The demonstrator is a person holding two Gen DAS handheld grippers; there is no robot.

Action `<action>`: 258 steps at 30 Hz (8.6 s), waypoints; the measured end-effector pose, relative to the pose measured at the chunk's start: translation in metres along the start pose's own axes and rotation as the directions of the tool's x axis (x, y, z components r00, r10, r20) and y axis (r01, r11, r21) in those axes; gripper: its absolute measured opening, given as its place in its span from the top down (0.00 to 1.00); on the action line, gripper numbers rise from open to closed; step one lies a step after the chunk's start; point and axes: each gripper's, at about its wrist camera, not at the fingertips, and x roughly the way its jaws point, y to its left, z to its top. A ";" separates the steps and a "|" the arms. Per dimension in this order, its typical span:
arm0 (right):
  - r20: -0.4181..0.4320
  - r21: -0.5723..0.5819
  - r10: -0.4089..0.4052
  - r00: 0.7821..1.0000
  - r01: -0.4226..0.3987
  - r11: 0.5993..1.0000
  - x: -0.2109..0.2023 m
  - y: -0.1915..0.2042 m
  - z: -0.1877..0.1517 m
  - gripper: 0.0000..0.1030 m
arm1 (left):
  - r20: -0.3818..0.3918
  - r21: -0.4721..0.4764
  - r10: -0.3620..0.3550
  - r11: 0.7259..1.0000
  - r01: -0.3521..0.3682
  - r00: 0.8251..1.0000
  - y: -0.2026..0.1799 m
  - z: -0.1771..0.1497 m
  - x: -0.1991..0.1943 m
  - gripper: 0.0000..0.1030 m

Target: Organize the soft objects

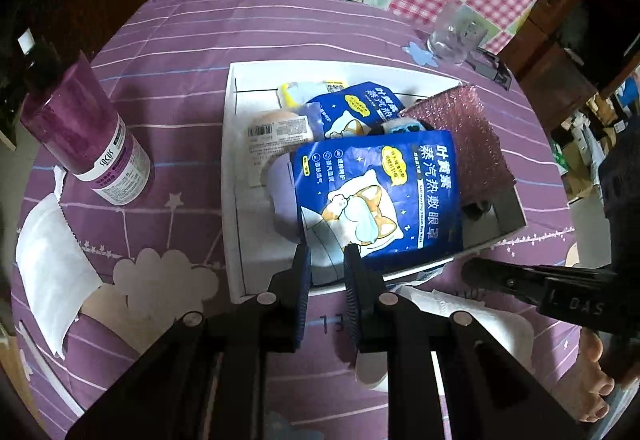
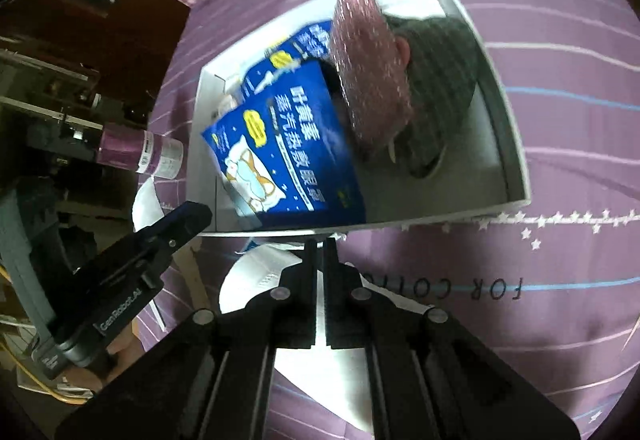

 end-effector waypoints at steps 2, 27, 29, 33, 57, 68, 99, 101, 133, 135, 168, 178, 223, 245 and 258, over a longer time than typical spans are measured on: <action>-0.010 0.027 0.033 0.999 -0.032 0.999 0.003 -0.003 0.000 0.97 | -0.003 0.001 0.003 1.000 -0.003 1.000 0.000 0.000 0.001 0.85; -0.054 0.116 0.219 0.974 -0.211 0.971 0.034 -0.022 0.003 0.71 | -0.012 -0.028 0.020 0.999 -0.021 1.000 0.011 0.002 0.007 0.85; -0.044 0.092 0.277 0.960 -0.272 0.958 0.034 -0.020 0.003 0.85 | -0.007 -0.028 0.017 0.999 -0.017 1.000 0.011 0.002 0.007 0.85; -0.021 0.035 0.275 0.961 -0.274 0.961 0.032 -0.012 0.001 0.96 | 0.001 -0.028 0.012 1.000 -0.012 1.000 0.012 0.002 0.005 0.85; 0.102 0.020 0.211 0.972 -0.214 0.977 -0.005 -0.015 -0.003 0.58 | -0.005 -0.049 0.021 0.999 -0.021 1.000 0.018 0.001 0.007 0.85; 0.050 0.126 0.238 0.970 -0.242 0.962 0.010 -0.015 -0.008 0.56 | -0.012 -0.043 0.024 0.999 -0.025 1.000 0.017 0.000 0.008 0.85; 0.111 0.170 0.381 0.918 -0.396 0.903 0.005 -0.015 -0.003 0.80 | 0.001 -0.034 0.009 0.999 -0.009 1.000 0.013 0.001 0.004 0.84; 0.142 0.141 0.401 0.905 -0.419 0.897 -0.002 -0.013 -0.003 0.80 | 0.026 -0.039 0.001 0.999 0.000 1.000 0.014 0.001 -0.002 0.85; 0.326 0.071 0.077 0.942 -0.106 0.992 -0.080 -0.046 -0.079 0.38 | -0.011 0.039 -0.060 0.997 0.060 0.998 -0.005 -0.049 -0.022 0.84; 0.278 0.091 0.100 0.955 -0.130 0.987 -0.070 -0.053 -0.088 0.38 | -0.028 0.043 -0.058 0.997 0.059 0.998 -0.008 -0.052 -0.012 0.84; 0.528 -0.176 0.034 0.849 0.070 0.982 -0.096 -0.036 -0.147 0.38 | 0.066 0.062 0.024 0.998 -0.028 0.998 -0.037 -0.140 -0.030 0.76; 0.667 -0.340 0.005 0.745 0.299 0.891 -0.104 -0.017 -0.182 0.38 | 0.608 0.051 0.004 0.998 -0.044 0.794 -0.052 -0.191 -0.109 0.12; 0.731 -0.255 -0.096 0.676 0.400 0.880 -0.060 -0.031 -0.174 0.29 | 0.550 0.123 0.100 0.972 -0.199 0.829 -0.069 -0.195 -0.052 0.00; 0.679 -0.226 -0.108 0.726 0.347 0.910 -0.045 -0.045 -0.175 0.17 | 0.477 -0.049 0.117 0.993 -0.107 0.871 -0.046 -0.178 -0.031 0.00; 0.699 -0.222 -0.154 0.698 0.417 0.881 -0.051 -0.032 -0.163 0.15 | 0.484 -0.037 0.129 0.991 -0.127 0.865 -0.048 -0.172 -0.034 0.00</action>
